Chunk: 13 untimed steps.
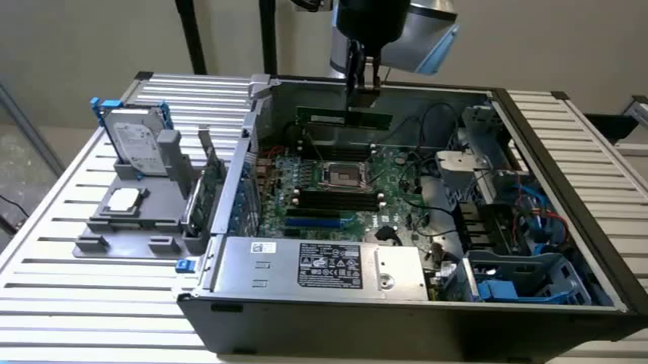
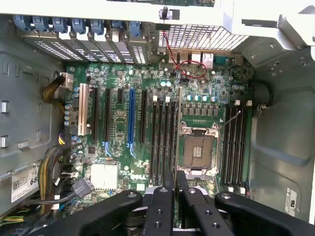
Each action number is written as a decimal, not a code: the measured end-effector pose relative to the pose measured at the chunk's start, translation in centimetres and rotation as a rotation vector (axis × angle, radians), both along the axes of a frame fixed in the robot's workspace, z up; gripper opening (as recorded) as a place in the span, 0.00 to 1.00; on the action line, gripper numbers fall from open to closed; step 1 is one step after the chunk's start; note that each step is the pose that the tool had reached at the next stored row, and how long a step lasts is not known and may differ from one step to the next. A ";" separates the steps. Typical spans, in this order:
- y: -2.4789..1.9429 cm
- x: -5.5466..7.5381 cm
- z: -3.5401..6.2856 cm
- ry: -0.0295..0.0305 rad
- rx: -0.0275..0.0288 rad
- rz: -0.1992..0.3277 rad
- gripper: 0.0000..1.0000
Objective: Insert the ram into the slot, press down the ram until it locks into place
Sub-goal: 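Insert the ram into the slot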
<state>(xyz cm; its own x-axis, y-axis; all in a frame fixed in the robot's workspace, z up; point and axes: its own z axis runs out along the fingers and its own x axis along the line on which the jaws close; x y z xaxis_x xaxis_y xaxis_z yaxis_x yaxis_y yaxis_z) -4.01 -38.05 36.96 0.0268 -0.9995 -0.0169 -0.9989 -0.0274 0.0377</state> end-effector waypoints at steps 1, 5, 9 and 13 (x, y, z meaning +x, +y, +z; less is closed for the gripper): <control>0.00 0.0 0.00 0.0001 0.0000 0.000 0.14; 0.00 0.0 0.00 0.0000 0.0000 0.000 0.14; 0.00 0.0 0.00 0.0000 -0.0001 0.000 0.14; 0.00 0.0 0.00 0.0001 0.0000 0.000 0.14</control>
